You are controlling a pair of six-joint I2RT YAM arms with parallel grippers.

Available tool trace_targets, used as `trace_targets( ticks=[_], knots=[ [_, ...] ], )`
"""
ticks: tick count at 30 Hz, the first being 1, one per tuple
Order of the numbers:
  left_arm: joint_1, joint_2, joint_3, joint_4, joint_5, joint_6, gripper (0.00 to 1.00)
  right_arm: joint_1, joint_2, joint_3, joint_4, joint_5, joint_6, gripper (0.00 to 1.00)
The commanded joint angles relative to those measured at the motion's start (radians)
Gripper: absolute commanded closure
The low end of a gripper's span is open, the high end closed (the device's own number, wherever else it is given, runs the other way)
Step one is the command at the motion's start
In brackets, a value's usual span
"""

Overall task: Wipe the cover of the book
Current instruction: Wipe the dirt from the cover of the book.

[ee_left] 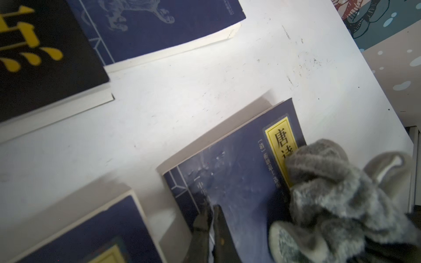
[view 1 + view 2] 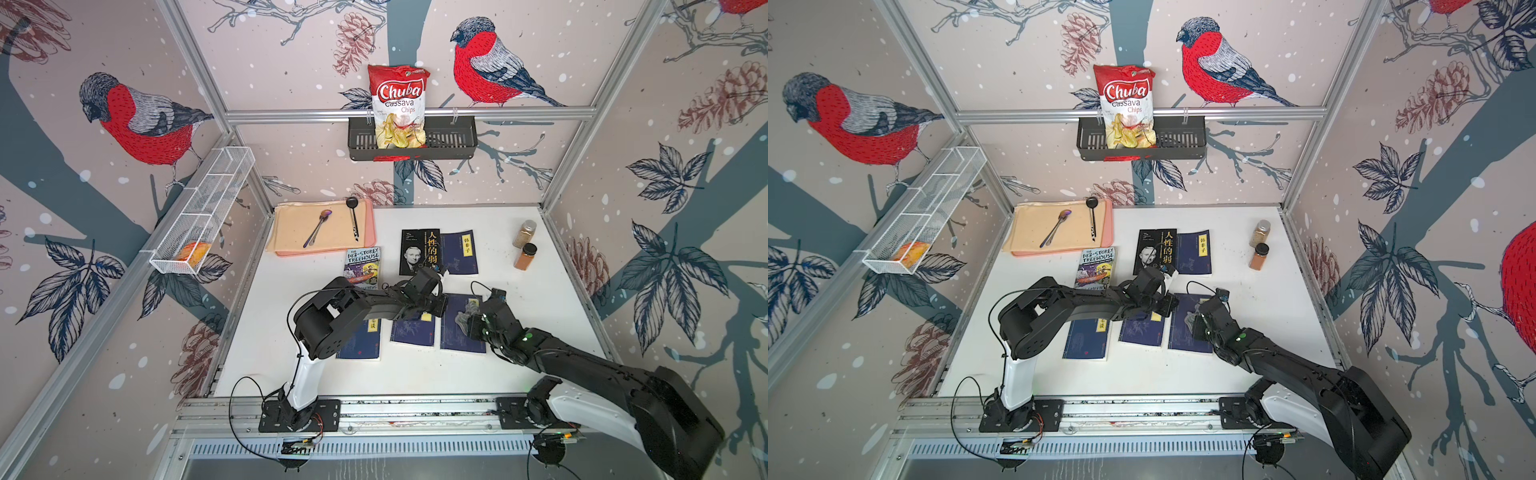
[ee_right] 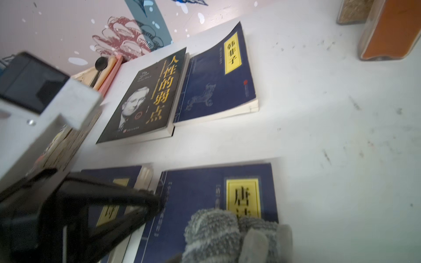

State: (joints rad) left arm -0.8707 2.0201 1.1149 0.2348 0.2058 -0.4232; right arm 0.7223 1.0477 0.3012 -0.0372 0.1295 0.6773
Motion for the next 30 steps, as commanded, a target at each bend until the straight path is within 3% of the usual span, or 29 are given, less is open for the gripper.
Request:
trace_targets(
  ticks=[1,6,13,16,22,30],
  knots=[
    [0.009,-0.004,-0.027,-0.100,-0.027,-0.005,0.91,0.071,-0.003,-0.046,0.035,-0.014,0.119,0.92],
    [0.014,-0.012,-0.052,-0.091,-0.022,0.005,0.93,0.079,0.011,-0.093,0.067,0.028,0.157,0.92],
    [0.015,-0.019,-0.070,-0.087,-0.028,0.006,0.93,-0.163,0.105,0.031,0.151,-0.006,-0.007,0.91],
    [0.016,-0.017,-0.077,-0.075,-0.026,-0.002,0.94,-0.198,0.197,0.096,0.148,-0.035,-0.049,0.92],
    [0.023,-0.008,-0.082,-0.074,-0.026,-0.005,0.95,-0.091,0.210,0.101,0.089,0.001,-0.047,0.92],
    [0.044,-0.017,-0.101,-0.066,-0.026,-0.012,0.96,0.081,0.026,0.015,-0.059,0.071,0.099,0.92]
  ],
)
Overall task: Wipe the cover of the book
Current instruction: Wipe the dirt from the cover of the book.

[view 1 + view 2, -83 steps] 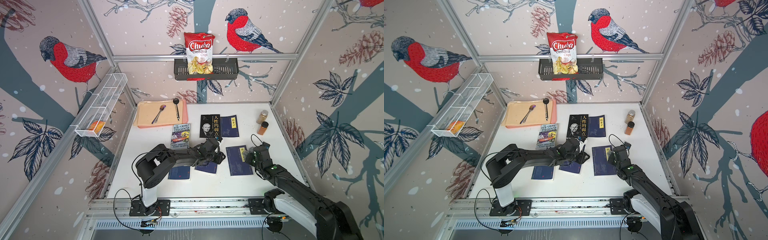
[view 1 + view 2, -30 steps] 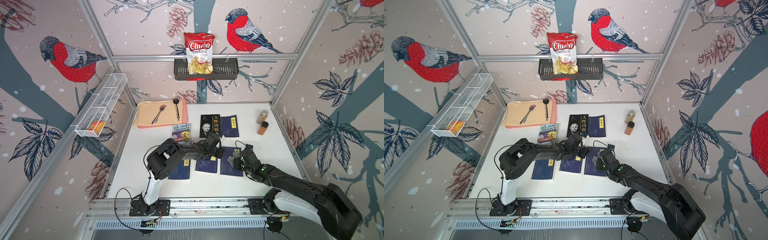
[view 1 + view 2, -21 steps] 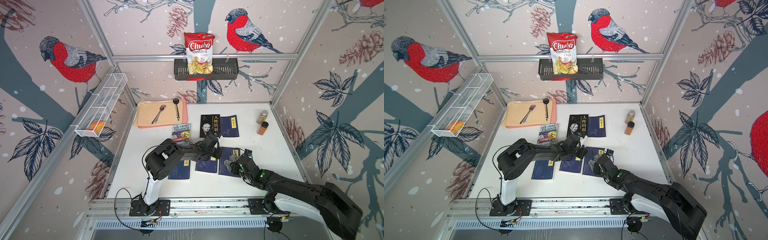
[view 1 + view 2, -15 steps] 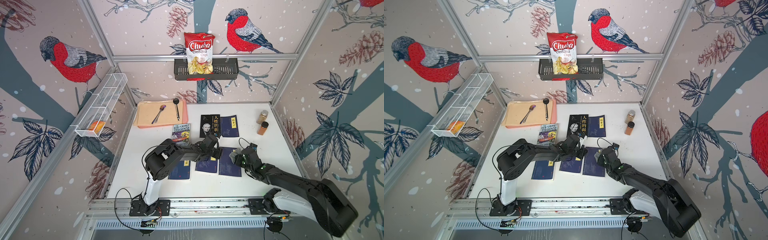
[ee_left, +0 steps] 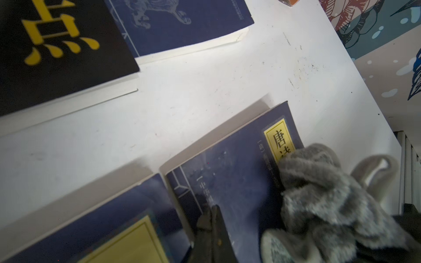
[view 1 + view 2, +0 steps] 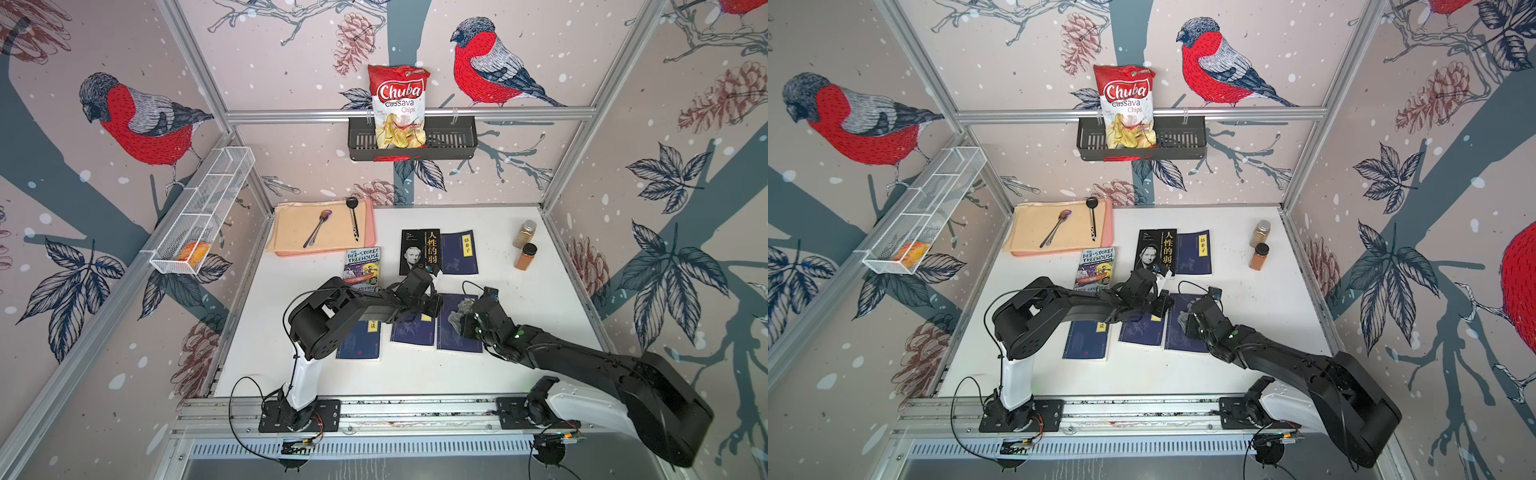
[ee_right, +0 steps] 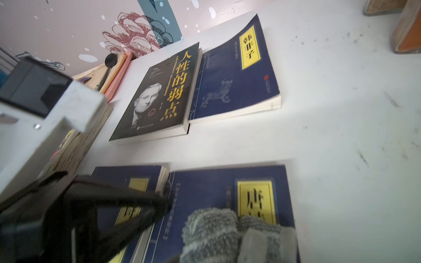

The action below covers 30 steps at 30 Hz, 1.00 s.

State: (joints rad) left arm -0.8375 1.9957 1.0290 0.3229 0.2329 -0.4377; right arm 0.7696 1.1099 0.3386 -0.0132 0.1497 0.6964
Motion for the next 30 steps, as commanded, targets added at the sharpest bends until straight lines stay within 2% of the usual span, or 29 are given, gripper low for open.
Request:
trace_targets(
  ticks=[1,4,7,13,16,21,26,30],
  knots=[
    [0.013,0.006,-0.017,-0.156,-0.051,0.004,0.96,0.046,-0.057,-0.036,-0.096,0.056,0.098,0.92],
    [0.015,0.002,-0.021,-0.154,-0.050,0.003,0.96,0.053,-0.079,-0.077,-0.064,0.046,0.114,0.92],
    [0.015,-0.001,-0.021,-0.156,-0.047,0.006,0.96,0.041,-0.035,-0.086,0.009,0.046,0.091,0.91],
    [0.015,0.002,-0.026,-0.147,-0.043,0.004,0.97,-0.150,0.182,0.001,0.135,-0.059,-0.038,0.92],
    [0.016,0.010,-0.026,-0.140,-0.032,-0.001,0.97,-0.189,0.293,0.081,0.160,-0.071,-0.082,0.94],
    [0.015,0.011,-0.026,-0.136,-0.037,-0.005,0.97,-0.159,0.378,0.148,0.153,-0.062,-0.093,0.94],
    [0.017,0.039,-0.018,-0.142,-0.035,-0.007,0.97,-0.079,0.325,0.109,0.060,0.049,-0.045,0.94],
    [0.022,0.042,-0.024,-0.134,-0.033,-0.008,0.97,0.036,0.260,0.069,-0.005,0.074,0.040,0.93]
  ],
)
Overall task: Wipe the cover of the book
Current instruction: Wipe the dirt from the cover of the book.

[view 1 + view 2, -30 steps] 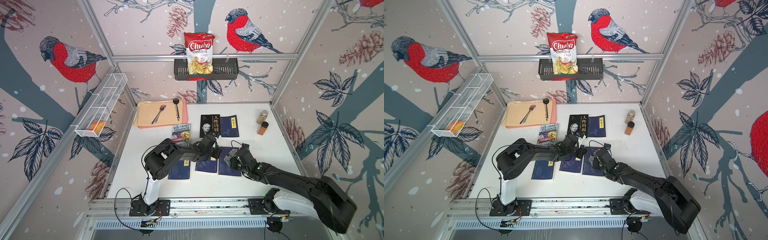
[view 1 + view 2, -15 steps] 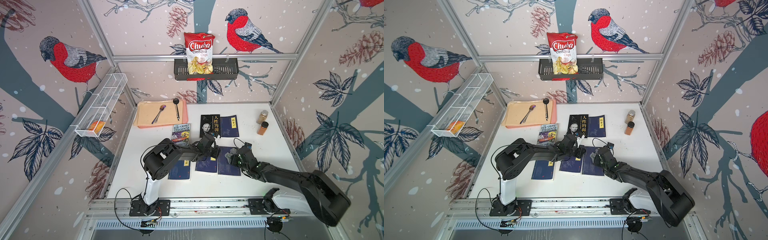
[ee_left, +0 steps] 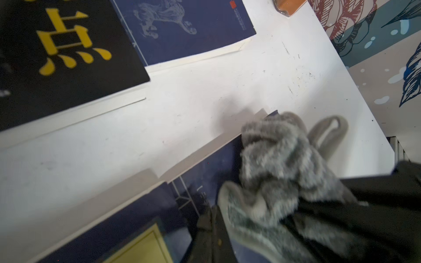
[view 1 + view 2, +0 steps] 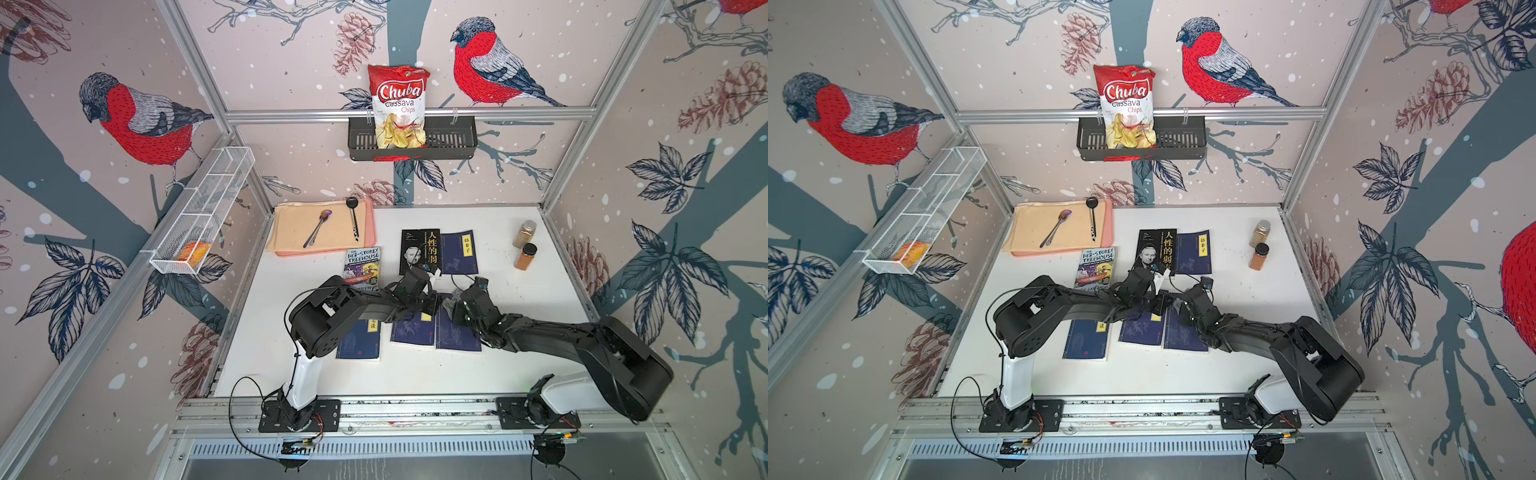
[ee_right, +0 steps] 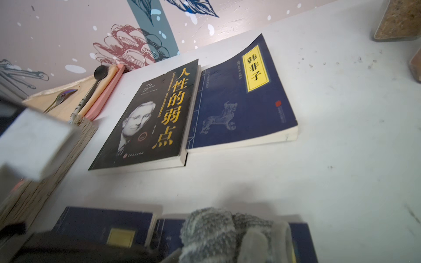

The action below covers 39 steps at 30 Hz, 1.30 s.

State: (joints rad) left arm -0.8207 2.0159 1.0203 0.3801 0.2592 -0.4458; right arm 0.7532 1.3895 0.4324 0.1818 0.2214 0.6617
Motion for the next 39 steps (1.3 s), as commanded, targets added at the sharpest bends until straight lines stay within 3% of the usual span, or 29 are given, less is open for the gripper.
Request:
trace_targets(
  ticks=[1,6,10,13,18,21,26,33,36,39],
  knots=[
    [0.008,0.020,-0.017,-0.193,-0.059,0.001,0.97,0.084,-0.032,-0.036,-0.217,0.003,0.098,0.93],
    [0.021,0.005,-0.037,-0.191,-0.059,0.005,0.97,0.228,-0.085,-0.070,-0.303,0.011,0.217,0.91],
    [0.024,0.004,-0.042,-0.190,-0.058,0.005,0.97,0.274,-0.101,-0.087,-0.282,-0.011,0.240,0.90],
    [0.023,0.009,-0.041,-0.188,-0.053,0.005,0.97,0.219,-0.064,-0.086,-0.220,-0.008,0.191,0.90],
    [0.023,0.019,-0.045,-0.173,-0.039,0.000,0.98,0.030,0.022,-0.062,-0.047,-0.065,0.064,0.95],
    [0.023,0.018,-0.049,-0.168,-0.035,-0.006,0.98,-0.006,0.072,-0.002,-0.044,-0.065,0.014,0.95],
    [0.023,0.014,-0.050,-0.172,-0.043,-0.005,0.98,0.102,0.062,0.010,-0.093,-0.060,0.037,0.94],
    [0.023,0.015,-0.048,-0.176,-0.049,-0.003,0.98,0.359,-0.044,-0.086,-0.204,-0.034,0.276,0.93],
    [0.023,0.009,-0.048,-0.179,-0.052,0.000,0.97,0.379,-0.066,-0.119,-0.209,-0.023,0.309,0.93],
    [0.024,0.005,-0.052,-0.181,-0.052,0.001,0.97,0.324,-0.061,-0.112,-0.195,-0.012,0.263,0.93]
  ],
)
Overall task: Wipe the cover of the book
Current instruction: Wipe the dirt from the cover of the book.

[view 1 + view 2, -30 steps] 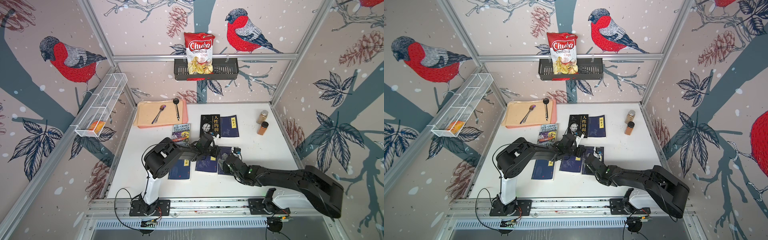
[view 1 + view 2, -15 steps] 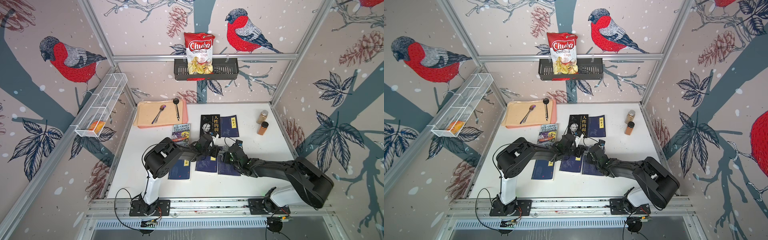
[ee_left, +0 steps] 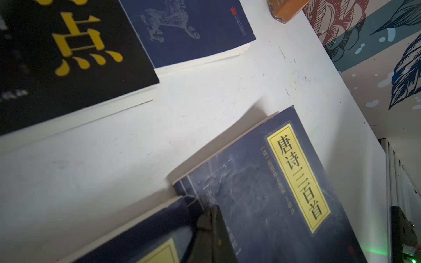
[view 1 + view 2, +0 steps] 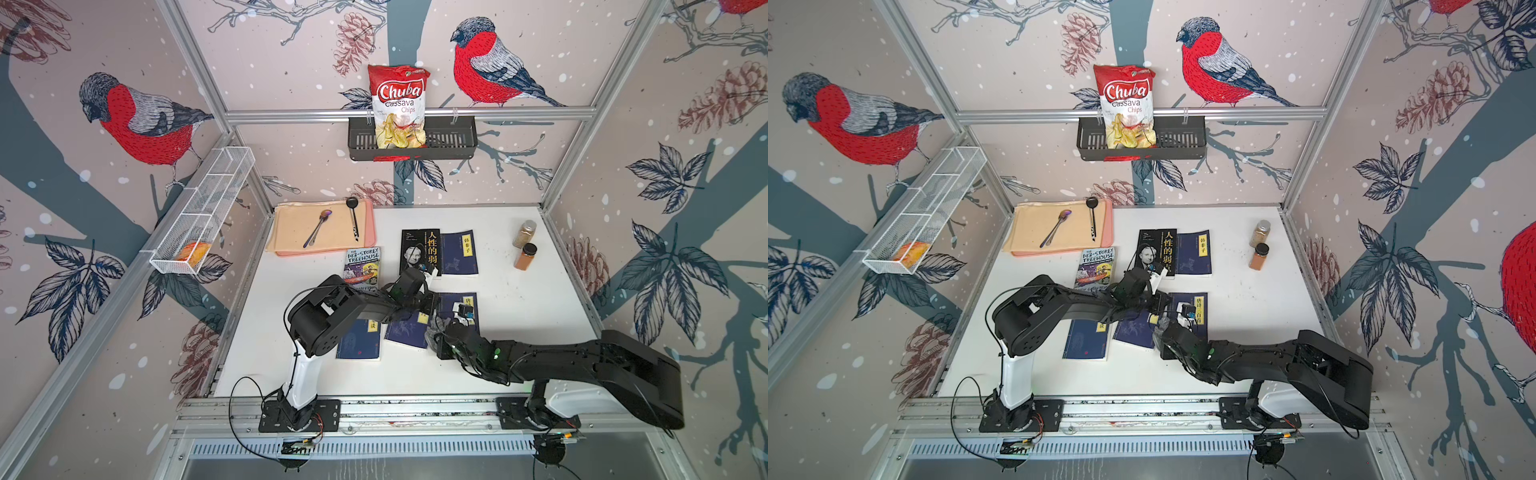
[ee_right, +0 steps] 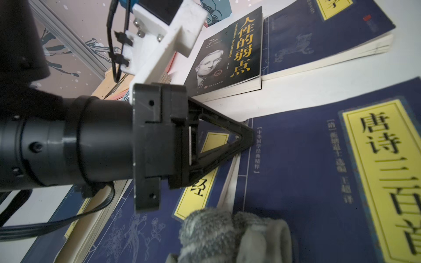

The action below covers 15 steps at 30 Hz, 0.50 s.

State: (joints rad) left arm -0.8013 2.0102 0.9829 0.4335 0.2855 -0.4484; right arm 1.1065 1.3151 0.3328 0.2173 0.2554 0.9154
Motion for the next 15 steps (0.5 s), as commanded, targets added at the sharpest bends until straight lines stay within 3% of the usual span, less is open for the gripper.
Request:
trace_targets(
  ticks=[1,8,11,15],
  knots=[
    [0.004,0.010,-0.017,-0.235,-0.079,0.005,0.97,-0.064,0.020,-0.007,-0.210,-0.053,-0.023,0.93],
    [0.004,0.015,-0.021,-0.226,-0.076,0.000,0.98,-0.357,0.118,0.071,-0.066,-0.131,-0.221,0.94],
    [0.004,0.015,-0.021,-0.227,-0.075,0.003,0.98,-0.368,0.153,0.111,-0.068,-0.148,-0.244,0.95],
    [0.005,0.012,-0.020,-0.230,-0.077,0.006,0.98,-0.299,0.121,0.082,-0.126,-0.145,-0.217,0.94]
  ],
)
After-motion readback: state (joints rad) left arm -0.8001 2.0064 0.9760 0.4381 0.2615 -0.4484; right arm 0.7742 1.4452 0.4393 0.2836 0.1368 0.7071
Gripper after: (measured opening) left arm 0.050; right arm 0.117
